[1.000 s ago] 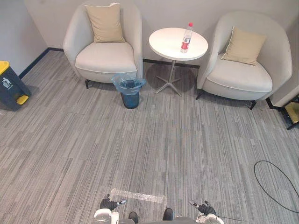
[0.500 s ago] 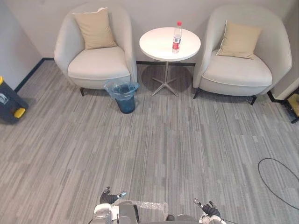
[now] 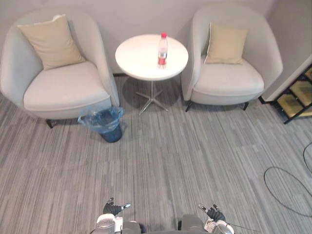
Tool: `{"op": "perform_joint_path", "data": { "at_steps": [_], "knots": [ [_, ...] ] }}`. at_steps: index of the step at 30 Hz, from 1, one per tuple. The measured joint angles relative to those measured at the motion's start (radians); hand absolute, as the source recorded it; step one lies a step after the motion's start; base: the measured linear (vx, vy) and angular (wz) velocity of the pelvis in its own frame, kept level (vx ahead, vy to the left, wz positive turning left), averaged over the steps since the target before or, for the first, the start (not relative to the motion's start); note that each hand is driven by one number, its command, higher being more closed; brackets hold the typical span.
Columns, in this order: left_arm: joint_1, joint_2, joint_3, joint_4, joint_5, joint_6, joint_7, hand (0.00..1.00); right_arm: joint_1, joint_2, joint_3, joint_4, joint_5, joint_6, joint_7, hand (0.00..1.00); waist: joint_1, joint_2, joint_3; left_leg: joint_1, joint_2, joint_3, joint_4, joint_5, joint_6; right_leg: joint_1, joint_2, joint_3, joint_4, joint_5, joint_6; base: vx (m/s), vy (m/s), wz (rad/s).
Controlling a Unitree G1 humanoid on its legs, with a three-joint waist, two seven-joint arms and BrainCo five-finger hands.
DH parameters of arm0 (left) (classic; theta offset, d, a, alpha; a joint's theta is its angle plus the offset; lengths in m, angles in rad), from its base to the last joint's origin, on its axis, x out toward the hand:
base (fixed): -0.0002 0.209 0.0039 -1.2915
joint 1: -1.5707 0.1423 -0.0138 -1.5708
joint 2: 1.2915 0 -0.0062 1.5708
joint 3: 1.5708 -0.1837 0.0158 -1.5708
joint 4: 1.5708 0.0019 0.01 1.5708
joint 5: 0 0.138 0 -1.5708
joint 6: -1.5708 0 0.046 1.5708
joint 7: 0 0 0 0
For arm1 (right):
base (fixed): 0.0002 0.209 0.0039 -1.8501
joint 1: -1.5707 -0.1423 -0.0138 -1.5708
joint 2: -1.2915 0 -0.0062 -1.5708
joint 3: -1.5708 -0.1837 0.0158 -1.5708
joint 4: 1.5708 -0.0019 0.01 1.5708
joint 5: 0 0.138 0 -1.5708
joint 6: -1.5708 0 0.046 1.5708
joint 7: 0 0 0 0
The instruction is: Gather rubbish on tea table into small bin, then transfer packed bag to large trash can.
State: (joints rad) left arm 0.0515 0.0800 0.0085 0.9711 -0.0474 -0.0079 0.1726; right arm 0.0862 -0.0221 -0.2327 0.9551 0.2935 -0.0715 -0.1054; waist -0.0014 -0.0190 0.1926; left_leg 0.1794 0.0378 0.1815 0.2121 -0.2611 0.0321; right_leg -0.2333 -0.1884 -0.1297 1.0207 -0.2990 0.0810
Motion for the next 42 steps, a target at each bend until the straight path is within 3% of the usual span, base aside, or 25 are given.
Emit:
{"op": "perform_joint_path", "data": {
  "at_steps": [2, 3, 4, 5, 6, 9, 10, 12, 13, 15, 17, 19, 20, 21, 24, 25, 27, 29, 31, 33, 35, 37, 39, 40, 42],
  "knots": [
    [0.000, -0.002, 0.002, 0.005, -0.006, 0.000, -0.001, 0.00, -0.007, -0.001, -0.001, -0.005, -0.001, -0.004, 0.004, 0.00, -0.005, 0.001, 0.001, 0.036, 0.034, -0.006, 0.000, 0.000, 0.000, -0.070, 0.007, -0.061, -0.166, -0.019, -0.009, 0.37, -0.191, 0.12],
    [0.001, 0.000, 0.002, 0.009, -0.006, -0.001, -0.001, 0.00, -0.009, -0.001, 0.001, -0.005, -0.004, -0.005, 0.008, 0.00, -0.006, -0.002, 0.001, 0.051, 0.047, -0.019, 0.003, -0.004, -0.007, -0.086, 0.026, -0.076, -0.337, 0.014, -0.024, 0.43, -0.260, 0.20],
    [0.003, 0.004, 0.004, 0.011, -0.005, -0.003, -0.002, 0.00, -0.008, 0.001, 0.001, -0.002, -0.013, -0.006, 0.008, 0.00, -0.006, -0.011, -0.003, 0.057, 0.045, -0.036, 0.006, -0.013, -0.025, -0.079, 0.037, -0.070, -0.491, 0.099, -0.038, 0.46, -0.299, 0.28],
    [-0.004, 0.009, 0.017, 0.024, -0.004, -0.004, -0.001, 0.00, -0.008, 0.004, -0.007, 0.002, -0.007, -0.009, 0.014, 0.00, -0.010, -0.020, 0.001, 0.082, 0.048, -0.065, 0.021, -0.043, -0.075, -0.071, 0.044, -0.057, -0.554, 0.204, -0.079, 0.45, -0.264, 0.14],
    [-0.006, -0.010, 0.020, 0.033, -0.003, -0.002, -0.002, 0.00, -0.031, -0.021, -0.009, 0.006, -0.019, -0.007, 0.014, 0.00, -0.006, 0.025, 0.011, 0.091, 0.082, -0.090, 0.032, -0.047, -0.086, -0.072, 0.068, -0.074, -0.516, 0.190, -0.097, 0.51, -0.306, 0.12],
    [-0.009, -0.045, 0.049, 0.033, 0.005, 0.000, -0.001, 0.00, -0.032, -0.020, -0.038, 0.004, -0.016, -0.006, 0.012, 0.00, -0.015, 0.052, 0.014, 0.047, 0.115, -0.153, 0.133, 0.020, -0.161, -0.033, 0.084, -0.115, -0.512, 0.090, -0.103, 0.39, -0.254, 0.24],
    [-0.011, -0.047, 0.055, 0.022, 0.005, 0.002, -0.001, 0.00, -0.029, -0.019, -0.036, 0.000, -0.016, -0.005, 0.008, 0.00, -0.016, 0.055, 0.016, -0.011, 0.134, -0.170, 0.267, 0.055, -0.188, 0.005, 0.097, -0.134, -0.542, 0.075, -0.107, 0.35, -0.254, 0.42],
    [-0.014, -0.049, 0.071, -0.003, 0.004, 0.003, -0.001, 0.00, -0.022, -0.017, -0.025, 0.000, -0.013, 0.000, 0.005, 0.00, -0.010, 0.050, 0.026, -0.114, 0.161, -0.172, 0.480, 0.168, -0.199, 0.076, 0.112, -0.149, -0.593, 0.061, -0.111, 0.32, -0.194, 0.32],
    [-0.015, -0.049, 0.081, -0.040, 0.004, 0.000, -0.002, 0.00, -0.012, -0.014, -0.005, 0.000, -0.007, 0.002, -0.002, 0.00, 0.004, 0.034, 0.039, -0.211, 0.202, -0.138, 0.676, 0.106, -0.184, 0.165, 0.121, -0.163, -0.648, 0.046, -0.127, 0.31, -0.145, 0.25],
    [-0.018, -0.047, 0.076, -0.066, 0.003, -0.006, -0.001, 0.00, -0.008, -0.009, 0.006, 0.003, -0.005, 0.003, -0.009, 0.00, 0.013, 0.022, 0.044, -0.305, 0.207, -0.083, 0.727, 0.043, -0.163, 0.248, 0.120, -0.183, -0.706, 0.036, -0.127, 0.31, -0.094, 0.18],
    [-0.024, -0.041, 0.044, -0.079, 0.002, -0.012, -0.001, 0.00, -0.020, -0.006, 0.000, 0.013, 0.021, 0.003, -0.016, 0.00, 0.016, 0.019, 0.045, -0.388, 0.168, -0.022, 0.584, 0.007, -0.143, 0.313, 0.115, -0.191, -0.777, 0.046, -0.111, 0.36, -0.023, 0.05],
    [-0.035, -0.038, 0.027, -0.077, 0.003, -0.017, -0.001, 0.00, -0.034, -0.007, -0.001, 0.037, 0.023, 0.003, -0.021, 0.00, 0.018, 0.015, 0.048, -0.407, 0.091, -0.002, 0.318, 0.024, -0.140, 0.366, 0.101, -0.185, -0.838, 0.056, -0.094, 0.37, 0.069, -0.15],
    [-0.036, -0.038, 0.009, -0.075, 0.003, -0.017, -0.001, 0.00, -0.042, -0.012, -0.001, 0.051, 0.023, 0.004, -0.022, 0.00, 0.019, 0.020, 0.045, -0.396, 0.043, -0.002, 0.102, 0.112, -0.135, 0.400, 0.101, -0.177, -0.880, 0.065, -0.074, 0.35, 0.105, -0.34],
    [-0.037, -0.037, 0.002, -0.074, 0.003, -0.018, -0.002, 0.00, -0.043, -0.019, 0.000, 0.056, 0.022, 0.004, -0.022, 0.00, 0.036, 0.018, 0.047, -0.378, 0.017, -0.008, 0.023, 0.251, -0.082, 0.421, 0.100, -0.154, -0.908, 0.067, -0.056, 0.52, 0.139, -0.43],
    [-0.066, -0.016, -0.006, -0.045, 0.006, -0.020, -0.005, 0.00, -0.056, 0.008, 0.006, 0.066, 0.020, 0.007, -0.020, 0.00, 0.036, -0.034, 0.037, -0.360, -0.029, 0.023, 0.006, 0.231, -0.028, 0.428, 0.051, -0.100, -0.929, 0.097, -0.011, 0.42, 0.119, -0.05],
    [-0.073, -0.012, -0.007, -0.036, 0.005, -0.020, -0.004, 0.00, -0.060, 0.010, 0.005, 0.073, 0.020, 0.011, -0.020, 0.00, 0.038, -0.040, 0.040, -0.353, -0.033, 0.032, 0.028, 0.204, -0.021, 0.421, 0.042, -0.076, -0.885, 0.098, -0.009, 0.36, 0.145, -0.17],
    [-0.072, -0.012, -0.008, -0.009, 0.007, -0.018, -0.005, 0.00, -0.068, 0.009, 0.004, 0.082, 0.018, 0.011, -0.013, 0.00, 0.040, -0.037, 0.038, -0.272, -0.031, 0.059, 0.018, 0.153, -0.014, 0.331, 0.021, -0.006, -0.602, 0.096, 0.011, 0.33, 0.150, -0.42],
    [-0.071, 0.009, -0.043, 0.017, 0.007, -0.009, -0.005, 0.00, -0.067, 0.004, 0.006, 0.079, 0.016, 0.009, -0.005, 0.00, 0.024, -0.029, 0.043, -0.186, -0.041, 0.052, -0.019, 0.110, -0.015, 0.216, -0.013, 0.016, -0.302, 0.130, 0.117, 0.33, 0.133, -0.10],
    [-0.069, 0.028, -0.084, 0.043, 0.007, 0.000, -0.005, 0.00, -0.052, 0.005, 0.003, 0.074, 0.011, 0.009, 0.001, 0.00, 0.000, -0.038, 0.044, -0.088, -0.059, 0.033, -0.062, 0.104, -0.010, 0.127, -0.050, -0.006, -0.089, 0.067, 0.084, 0.36, 0.070, 0.32],
    [-0.061, 0.028, -0.084, 0.043, 0.007, 0.001, -0.005, 0.00, -0.053, -0.001, 0.003, 0.061, 0.006, 0.010, 0.006, 0.00, -0.003, -0.031, 0.045, -0.035, -0.054, 0.025, -0.090, 0.104, -0.010, 0.085, -0.058, -0.051, -0.112, 0.030, 0.050, 0.29, -0.005, 0.27],
    [-0.054, 0.028, -0.081, 0.042, 0.007, 0.002, -0.004, 0.00, -0.053, -0.004, 0.001, 0.048, -0.016, 0.009, 0.008, 0.00, -0.008, -0.020, 0.049, -0.010, -0.032, 0.009, -0.091, 0.104, -0.011, 0.050, -0.040, -0.084, -0.278, 0.008, 0.031, 0.30, -0.089, 0.35],
    [-0.044, 0.025, -0.080, 0.042, 0.007, 0.003, -0.004, 0.00, -0.056, -0.012, 0.002, 0.043, -0.017, 0.010, 0.011, 0.00, -0.012, -0.001, 0.049, 0.005, 0.006, -0.013, -0.090, 0.103, -0.014, 0.036, 0.011, -0.062, -0.513, 0.051, 0.003, 0.28, -0.194, 0.35],
    [-0.038, 0.032, -0.071, 0.040, 0.007, 0.002, -0.005, 0.00, -0.046, -0.010, 0.004, 0.049, -0.018, 0.011, 0.011, 0.00, -0.013, -0.019, 0.039, 0.016, 0.005, -0.043, -0.087, 0.084, -0.054, 0.050, 0.038, 0.001, -0.727, 0.249, -0.020, 0.34, -0.282, 0.33],
    [-0.047, 0.017, -0.060, 0.058, 0.008, 0.005, -0.004, 0.00, -0.054, -0.020, -0.006, 0.053, -0.015, 0.011, 0.015, 0.00, -0.014, 0.006, 0.039, 0.038, 0.029, -0.070, -0.089, 0.049, -0.106, 0.049, 0.056, -0.005, -0.698, 0.272, -0.031, 0.31, -0.256, 0.25],
    [-0.041, -0.020, -0.033, 0.062, 0.019, 0.003, -0.009, 0.00, -0.056, -0.039, -0.008, 0.064, -0.018, 0.011, 0.016, 0.00, -0.011, 0.044, 0.020, 0.030, 0.063, -0.083, -0.082, 0.053, -0.114, 0.061, 0.084, -0.025, -0.712, 0.236, -0.050, 0.28, -0.238, 0.14]
  ]
}}
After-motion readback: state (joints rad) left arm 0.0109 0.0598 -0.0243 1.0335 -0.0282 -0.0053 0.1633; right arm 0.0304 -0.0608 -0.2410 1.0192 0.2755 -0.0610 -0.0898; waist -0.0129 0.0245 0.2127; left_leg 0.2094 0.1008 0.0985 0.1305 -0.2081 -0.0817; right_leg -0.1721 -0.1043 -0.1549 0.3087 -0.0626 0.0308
